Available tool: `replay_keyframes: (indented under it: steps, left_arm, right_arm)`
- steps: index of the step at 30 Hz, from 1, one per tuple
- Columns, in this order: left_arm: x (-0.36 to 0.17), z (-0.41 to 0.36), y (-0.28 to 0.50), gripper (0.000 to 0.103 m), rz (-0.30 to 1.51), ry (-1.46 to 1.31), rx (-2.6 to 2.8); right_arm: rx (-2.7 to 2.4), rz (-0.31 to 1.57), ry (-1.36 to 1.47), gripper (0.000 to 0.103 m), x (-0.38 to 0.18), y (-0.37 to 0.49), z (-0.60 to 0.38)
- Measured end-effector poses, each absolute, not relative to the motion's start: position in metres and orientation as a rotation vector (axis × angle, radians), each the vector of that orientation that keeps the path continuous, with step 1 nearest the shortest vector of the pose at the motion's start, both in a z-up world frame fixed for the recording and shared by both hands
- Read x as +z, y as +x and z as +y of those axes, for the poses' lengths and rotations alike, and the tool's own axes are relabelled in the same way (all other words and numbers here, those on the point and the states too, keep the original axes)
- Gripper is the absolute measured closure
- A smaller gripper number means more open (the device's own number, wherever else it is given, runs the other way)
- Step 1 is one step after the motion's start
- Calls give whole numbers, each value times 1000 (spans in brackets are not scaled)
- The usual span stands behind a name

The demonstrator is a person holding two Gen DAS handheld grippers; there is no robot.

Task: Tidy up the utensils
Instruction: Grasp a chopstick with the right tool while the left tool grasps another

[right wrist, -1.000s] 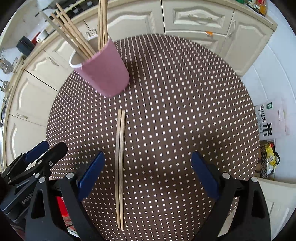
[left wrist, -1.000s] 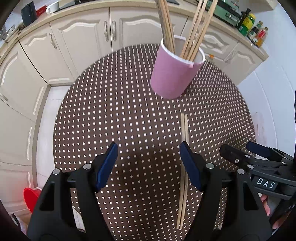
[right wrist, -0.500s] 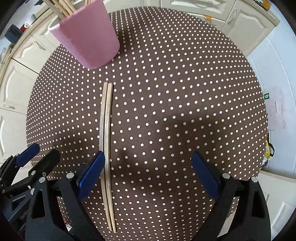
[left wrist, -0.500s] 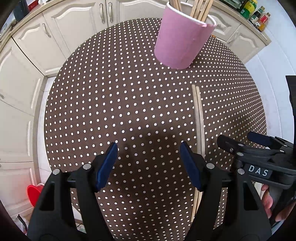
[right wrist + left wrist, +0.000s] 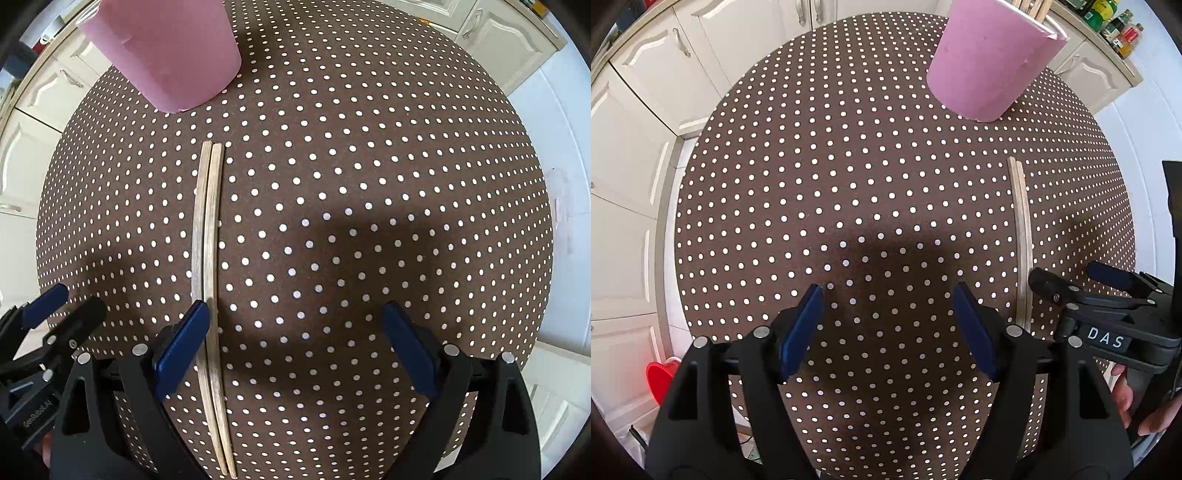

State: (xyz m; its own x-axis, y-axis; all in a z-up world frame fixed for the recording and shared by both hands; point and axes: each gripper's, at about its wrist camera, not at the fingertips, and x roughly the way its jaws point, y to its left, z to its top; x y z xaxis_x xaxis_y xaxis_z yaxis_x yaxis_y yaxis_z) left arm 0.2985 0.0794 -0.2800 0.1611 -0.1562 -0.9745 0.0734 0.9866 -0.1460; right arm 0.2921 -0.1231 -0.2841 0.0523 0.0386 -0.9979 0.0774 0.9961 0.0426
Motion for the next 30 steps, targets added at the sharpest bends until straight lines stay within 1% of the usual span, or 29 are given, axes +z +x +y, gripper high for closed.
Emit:
replay_keyframes:
  steps: [6,7,9,10,11,12,13,14,15,16,19,24,30]
  left_arm:
    - [-285,79,302,31,1415,-56,-181]
    - [-285,79,303,31,1414,-53,-180]
    - [-284,80,304,31,1411,-52,-170]
    - [-284,80,305,31,1410,-56,-168]
    - [-284,81,305,31,1411,-62,-165]
    - [-283,79,305,31,1410,-66,-162]
    - [-282,80,306,31,1409,-74,-157]
    - [-281,79,305,31,1409,-81,-155]
    - [-280,78,304,31,1409,-91,-153]
    - [-279,77,305,31,1410,-99,-152]
    - [-278,75,307,31,1408,-117,-157]
    - [-274,57,305,31,1403,-114,-193]
    - [-275,23,299,31,1400,-69,-238]
  right_arm:
    - [-52,1521,85,13,-290,328,-119]
    - [-78,1522,49,18,-291,331,-116]
    - [-69,1510,42,23,-291,348,-107]
    - [-60,1492,40,33,-288,350,-105]
    - [-50,1474,37,50,-286,352,-103]
    - [-45,1465,32,58,-284,354,-101]
    - [-32,1456,34,73,-283,357,-100]
    - [-20,1455,47,82,-283,360,-101]
    - [-18,1456,71,85,-283,362,-104]
    - [-18,1457,99,92,-283,363,-108]
    - [6,1453,214,97,-286,366,-123]
    - [56,1455,297,98,-285,364,-143]
    - [93,1463,290,98,-292,351,-163]
